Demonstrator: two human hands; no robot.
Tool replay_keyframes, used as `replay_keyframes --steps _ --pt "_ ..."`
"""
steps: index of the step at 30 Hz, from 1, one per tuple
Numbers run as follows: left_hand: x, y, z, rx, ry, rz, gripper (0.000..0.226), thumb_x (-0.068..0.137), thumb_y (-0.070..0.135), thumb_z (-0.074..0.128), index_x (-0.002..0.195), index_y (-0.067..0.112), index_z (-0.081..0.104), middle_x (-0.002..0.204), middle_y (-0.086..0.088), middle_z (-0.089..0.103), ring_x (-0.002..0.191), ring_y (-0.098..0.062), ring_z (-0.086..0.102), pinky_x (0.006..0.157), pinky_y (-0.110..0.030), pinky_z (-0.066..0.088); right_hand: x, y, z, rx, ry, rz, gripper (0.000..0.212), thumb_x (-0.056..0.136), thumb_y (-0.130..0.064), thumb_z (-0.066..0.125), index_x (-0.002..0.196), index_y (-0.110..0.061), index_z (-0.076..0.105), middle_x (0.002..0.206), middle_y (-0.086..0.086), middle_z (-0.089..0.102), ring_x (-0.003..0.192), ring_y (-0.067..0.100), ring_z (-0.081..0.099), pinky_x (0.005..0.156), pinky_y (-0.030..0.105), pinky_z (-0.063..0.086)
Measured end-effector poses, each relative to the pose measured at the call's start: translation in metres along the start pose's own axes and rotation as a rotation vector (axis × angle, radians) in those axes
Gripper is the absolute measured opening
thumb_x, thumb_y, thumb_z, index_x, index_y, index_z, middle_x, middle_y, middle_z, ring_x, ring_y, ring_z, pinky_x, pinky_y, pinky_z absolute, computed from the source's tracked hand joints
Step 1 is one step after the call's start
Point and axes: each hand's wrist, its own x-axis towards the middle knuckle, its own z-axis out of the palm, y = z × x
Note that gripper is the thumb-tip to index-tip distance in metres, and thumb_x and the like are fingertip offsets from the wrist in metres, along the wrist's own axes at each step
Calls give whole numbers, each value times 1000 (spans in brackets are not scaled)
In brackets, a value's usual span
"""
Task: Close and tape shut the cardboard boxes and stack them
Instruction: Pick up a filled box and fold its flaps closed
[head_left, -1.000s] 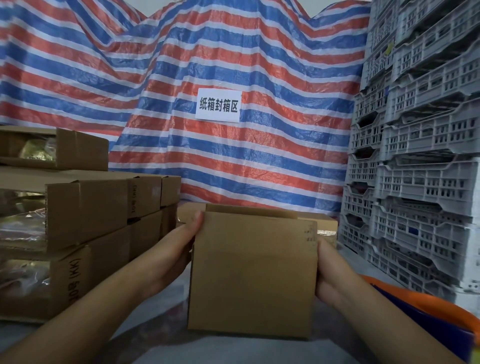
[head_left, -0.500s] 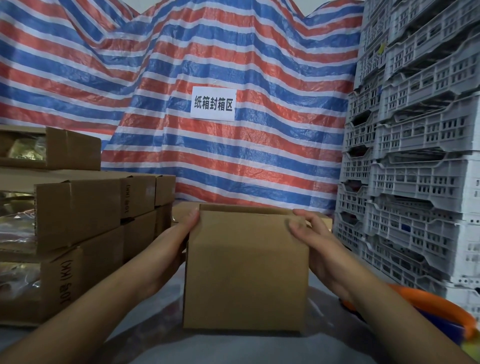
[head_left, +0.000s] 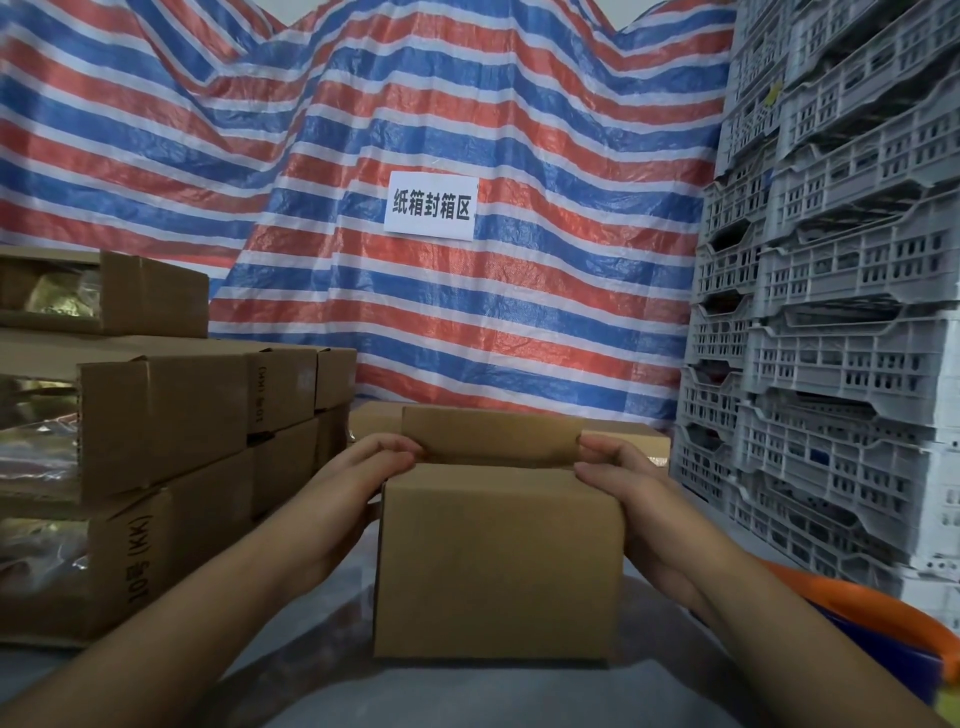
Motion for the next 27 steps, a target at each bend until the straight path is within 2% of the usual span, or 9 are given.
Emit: replay_keyframes --steps 2,5,7,9,10,12,16,21,27 --pt "0 -1 2 -34 35 19 18 94 18 57 111 19 61 102 -7 66 85 -17 64 71 -30 47 1 1 0 61 -11 14 45 86 -18 71 127 -27 54 115 -4 68 78 7 73 56 19 53" --pt "4 -5 0 -60 66 92 37 90 12 62 123 25 52 124 -2 61 109 -17 61 88 -32 48 2 3 0 104 -78 -15 82 69 -25 75 144 -31 42 129 -14 60 97 7 70 70 20 53" --pt "6 -5 -2 -79 53 135 55 88 9 64 135 30 45 131 5 59 120 -14 56 96 -30 44 3 3 -1 109 -108 -74 94 66 -23 74 151 -34 35 134 -21 56 111 2 62 80 20 51" --pt "6 -5 -3 -78 38 149 63 86 10 66 138 37 41 129 8 61 120 -10 56 95 -29 44 3 2 -2 107 -126 -111 86 68 -19 74 146 -35 40 119 -26 67 104 1 68 74 17 55" --pt "6 -5 -4 -73 39 154 60 86 10 66 134 39 45 125 10 64 116 -8 59 92 -27 45 2 1 -2 98 -121 -120 78 69 -18 74 140 -35 46 109 -25 72 97 2 71 69 17 55" --pt "4 -5 -4 -36 55 165 44 88 11 64 120 41 58 113 13 70 106 -4 64 85 -23 45 0 1 0 62 -77 -130 60 75 -13 74 128 -38 59 106 -13 75 92 9 73 65 19 55" --pt "2 -5 -2 110 116 161 21 93 18 60 94 29 78 101 14 72 102 -5 61 81 -24 42 -1 4 5 -146 36 -170 23 93 -11 63 94 -29 78 106 2 73 99 20 67 78 30 49" --pt "3 -5 -4 138 113 163 19 93 19 60 92 24 78 100 12 74 96 0 62 84 -21 41 -2 6 9 -189 83 -202 32 96 -14 56 81 -31 78 105 4 70 101 20 62 79 31 44" --pt "2 11 -7 259 56 92 19 94 20 60 95 27 78 102 11 73 105 -7 60 82 -21 41 -4 9 14 -128 94 -164 39 97 -10 54 76 -33 77 102 6 69 90 17 63 68 26 45"
